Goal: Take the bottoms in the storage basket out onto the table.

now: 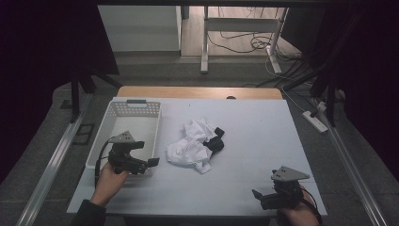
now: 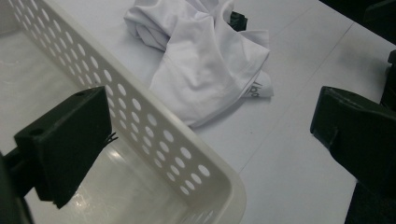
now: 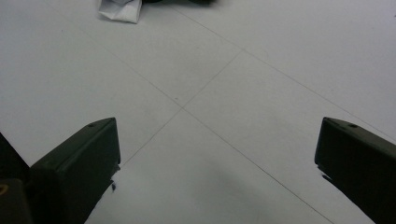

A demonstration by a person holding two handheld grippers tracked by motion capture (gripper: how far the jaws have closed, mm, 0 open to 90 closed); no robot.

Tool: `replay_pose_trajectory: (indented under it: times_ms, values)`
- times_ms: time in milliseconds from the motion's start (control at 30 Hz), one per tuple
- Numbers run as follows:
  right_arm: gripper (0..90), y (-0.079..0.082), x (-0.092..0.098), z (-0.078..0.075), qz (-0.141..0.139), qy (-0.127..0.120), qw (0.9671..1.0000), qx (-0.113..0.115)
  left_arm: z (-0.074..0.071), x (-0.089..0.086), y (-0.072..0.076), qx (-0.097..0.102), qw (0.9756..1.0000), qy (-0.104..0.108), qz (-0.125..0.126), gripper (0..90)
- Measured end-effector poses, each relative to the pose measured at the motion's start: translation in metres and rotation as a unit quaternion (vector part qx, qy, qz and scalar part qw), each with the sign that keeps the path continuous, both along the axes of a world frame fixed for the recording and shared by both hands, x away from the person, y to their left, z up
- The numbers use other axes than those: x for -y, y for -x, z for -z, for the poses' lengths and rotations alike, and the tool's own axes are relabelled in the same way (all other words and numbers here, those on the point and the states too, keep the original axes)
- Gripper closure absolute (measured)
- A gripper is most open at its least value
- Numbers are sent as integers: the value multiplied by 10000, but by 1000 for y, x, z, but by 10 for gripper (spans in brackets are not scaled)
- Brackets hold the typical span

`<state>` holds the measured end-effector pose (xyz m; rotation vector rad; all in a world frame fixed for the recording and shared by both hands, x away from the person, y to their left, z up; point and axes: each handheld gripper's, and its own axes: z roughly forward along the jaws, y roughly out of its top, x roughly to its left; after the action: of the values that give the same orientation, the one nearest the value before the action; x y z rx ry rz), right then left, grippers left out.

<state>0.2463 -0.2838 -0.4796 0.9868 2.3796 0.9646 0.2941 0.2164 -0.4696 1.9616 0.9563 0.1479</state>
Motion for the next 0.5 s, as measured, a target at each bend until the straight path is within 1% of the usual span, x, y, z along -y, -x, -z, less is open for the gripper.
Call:
replay_pose_trajectory:
  times_ms: [500]
  values:
    - [8,0,0,0,1,28,10000,-5,4,-14,17,25,9998,22,-180,2]
